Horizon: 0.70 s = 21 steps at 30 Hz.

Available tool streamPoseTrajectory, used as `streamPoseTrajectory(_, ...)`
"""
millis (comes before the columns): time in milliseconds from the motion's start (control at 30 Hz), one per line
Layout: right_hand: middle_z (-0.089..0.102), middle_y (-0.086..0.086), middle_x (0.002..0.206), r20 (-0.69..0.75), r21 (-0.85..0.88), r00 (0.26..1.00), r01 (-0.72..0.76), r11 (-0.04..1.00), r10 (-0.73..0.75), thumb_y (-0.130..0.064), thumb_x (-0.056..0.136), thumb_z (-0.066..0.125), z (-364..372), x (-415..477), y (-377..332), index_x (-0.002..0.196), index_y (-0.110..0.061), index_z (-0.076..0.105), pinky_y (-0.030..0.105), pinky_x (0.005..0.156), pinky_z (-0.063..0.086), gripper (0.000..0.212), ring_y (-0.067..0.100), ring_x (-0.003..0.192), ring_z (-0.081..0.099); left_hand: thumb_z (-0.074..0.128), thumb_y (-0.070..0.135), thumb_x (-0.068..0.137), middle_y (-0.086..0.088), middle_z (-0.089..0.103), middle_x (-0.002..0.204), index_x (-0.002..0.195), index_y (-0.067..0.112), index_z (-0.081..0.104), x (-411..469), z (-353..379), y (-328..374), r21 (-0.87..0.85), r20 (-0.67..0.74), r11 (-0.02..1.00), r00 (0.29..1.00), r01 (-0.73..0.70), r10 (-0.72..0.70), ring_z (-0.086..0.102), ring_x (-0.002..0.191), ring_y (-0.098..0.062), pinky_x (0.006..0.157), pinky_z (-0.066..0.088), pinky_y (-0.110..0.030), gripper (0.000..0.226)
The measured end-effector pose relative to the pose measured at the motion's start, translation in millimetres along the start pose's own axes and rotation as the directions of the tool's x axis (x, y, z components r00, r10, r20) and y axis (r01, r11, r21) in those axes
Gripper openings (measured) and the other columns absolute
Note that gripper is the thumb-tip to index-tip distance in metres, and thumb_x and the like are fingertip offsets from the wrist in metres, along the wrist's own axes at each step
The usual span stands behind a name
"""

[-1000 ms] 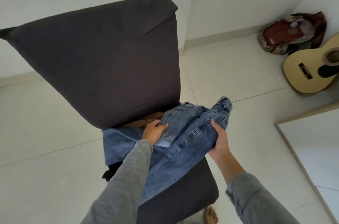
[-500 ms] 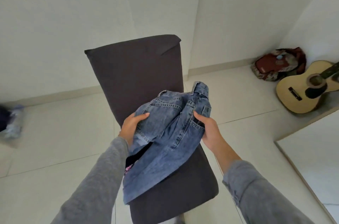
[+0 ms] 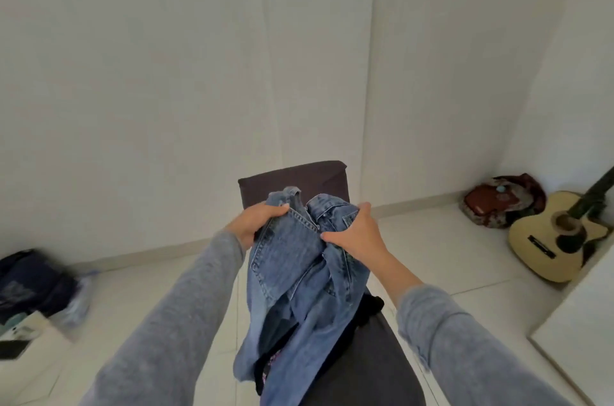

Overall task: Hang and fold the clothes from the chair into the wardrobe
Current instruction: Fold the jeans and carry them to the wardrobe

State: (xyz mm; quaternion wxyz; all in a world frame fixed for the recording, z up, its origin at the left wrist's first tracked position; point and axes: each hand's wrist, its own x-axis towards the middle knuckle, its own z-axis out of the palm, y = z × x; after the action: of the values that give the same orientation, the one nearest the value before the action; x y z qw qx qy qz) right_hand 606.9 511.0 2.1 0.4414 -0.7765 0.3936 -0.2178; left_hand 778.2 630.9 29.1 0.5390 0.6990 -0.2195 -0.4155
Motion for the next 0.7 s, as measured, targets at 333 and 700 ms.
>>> streamPoseTrajectory(333,0.045,0.0,0.078,-0.425,0.066,0.877,0.278,0.958,-0.225,-0.001,0.088,0.049,-72,7,-133,0.094,-0.008,0.043,0.02,0.046,0.029,0.011,0.01,0.061,0.042,0.078,0.02,0.076,-0.015,0.07,0.101,0.112,0.0,0.059,-55,-40,128,0.093,-0.124,0.892,0.884,-0.442,0.451,0.069,0.092,-0.03,0.08,0.057,-0.041,0.045)
streamPoseTrajectory(700,0.043,0.004,0.121,-0.428,-0.098,0.81,0.398,0.912,-0.4,-0.051,0.087,0.051,-116,-16,-158,0.131,-0.026,0.025,0.04,0.092,0.042,0.057,0.021,0.101,0.051,0.059,0.033,0.091,-0.008,0.066,0.091,0.087,0.011,0.064,-60,-27,191,0.262,-0.34,0.7,0.615,-0.664,0.711,0.061,0.089,-0.024,0.082,0.048,-0.037,0.023)
